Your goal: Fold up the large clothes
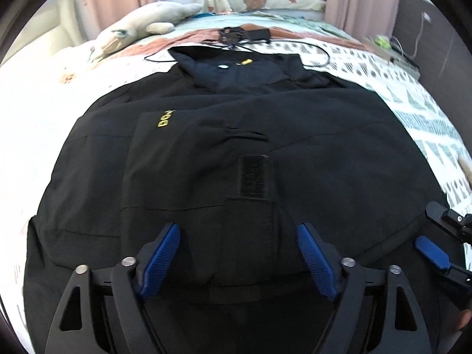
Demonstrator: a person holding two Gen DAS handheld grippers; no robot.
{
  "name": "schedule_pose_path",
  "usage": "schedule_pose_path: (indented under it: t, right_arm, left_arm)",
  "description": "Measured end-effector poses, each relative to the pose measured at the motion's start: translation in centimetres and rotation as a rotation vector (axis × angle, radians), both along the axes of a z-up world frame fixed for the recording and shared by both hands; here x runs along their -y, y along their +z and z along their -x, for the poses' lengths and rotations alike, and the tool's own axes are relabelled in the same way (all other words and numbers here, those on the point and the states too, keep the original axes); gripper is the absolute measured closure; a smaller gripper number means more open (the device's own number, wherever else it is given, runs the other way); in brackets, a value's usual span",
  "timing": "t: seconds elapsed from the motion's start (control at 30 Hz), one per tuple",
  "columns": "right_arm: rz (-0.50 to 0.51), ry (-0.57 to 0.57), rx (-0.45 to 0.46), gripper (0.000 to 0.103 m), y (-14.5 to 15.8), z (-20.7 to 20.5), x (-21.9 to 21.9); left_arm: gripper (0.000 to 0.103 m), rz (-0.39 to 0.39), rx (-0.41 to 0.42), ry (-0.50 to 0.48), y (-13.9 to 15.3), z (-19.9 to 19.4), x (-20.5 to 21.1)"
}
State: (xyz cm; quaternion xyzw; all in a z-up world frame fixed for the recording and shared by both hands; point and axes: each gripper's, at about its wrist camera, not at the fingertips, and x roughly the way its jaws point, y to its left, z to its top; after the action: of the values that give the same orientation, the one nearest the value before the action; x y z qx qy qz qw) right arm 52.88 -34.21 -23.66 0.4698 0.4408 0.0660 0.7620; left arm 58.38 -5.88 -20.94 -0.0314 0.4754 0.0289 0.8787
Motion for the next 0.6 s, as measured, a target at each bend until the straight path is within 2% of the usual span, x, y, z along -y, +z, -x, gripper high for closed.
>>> schedule_pose_path:
  t: [0.13, 0.17, 0.33, 0.37, 0.43, 0.47, 0.5, 0.6]
  right_arm:
    - [0.016, -0.002, 0.001, 0.049, 0.0, -0.2, -0.2]
    - [0.019, -0.003, 0.003, 0.049, 0.0, -0.3, -0.3]
    - [0.022, -0.013, 0.026, 0.049, -0.2, -0.9, -0.8]
    - [0.032, -0.012, 0.032, 0.051, -0.2, -1.1, -0.9]
    - [0.051, -0.012, 0.029, 0.069, -0.4, -1.3, -1.1]
    - [0.052, -0.016, 0.023, 0.076, -0.6, -1.4, -1.1]
    - [0.042, -0.023, 0.016, 0.089, -0.9, -1.5, -1.0]
    - [0.021, -0.043, 0.016, 0.095, -1.4, -1.4, -0.7]
  left_arm:
    - [0.056, 0.095, -0.010, 0.043, 0.5, 0.3, -3.0]
    - [0.067, 0.113, -0.011, 0.051, 0.8, 0.4, -3.8]
    - [0.084, 0.157, 0.023, 0.094, 2.4, 1.5, -6.9]
    - [0.090, 0.166, 0.030, 0.110, 2.8, 1.8, -7.7]
    - [0.095, 0.205, 0.054, 0.132, 3.3, 2.2, -9.2]
    - [0.096, 0.256, 0.075, 0.140, 3.6, 2.4, -10.0]
    - [0.096, 0.315, 0.093, 0.151, 3.9, 2.7, -11.0]
    - [0.097, 0.354, 0.124, 0.179, 4.5, 2.8, -12.6]
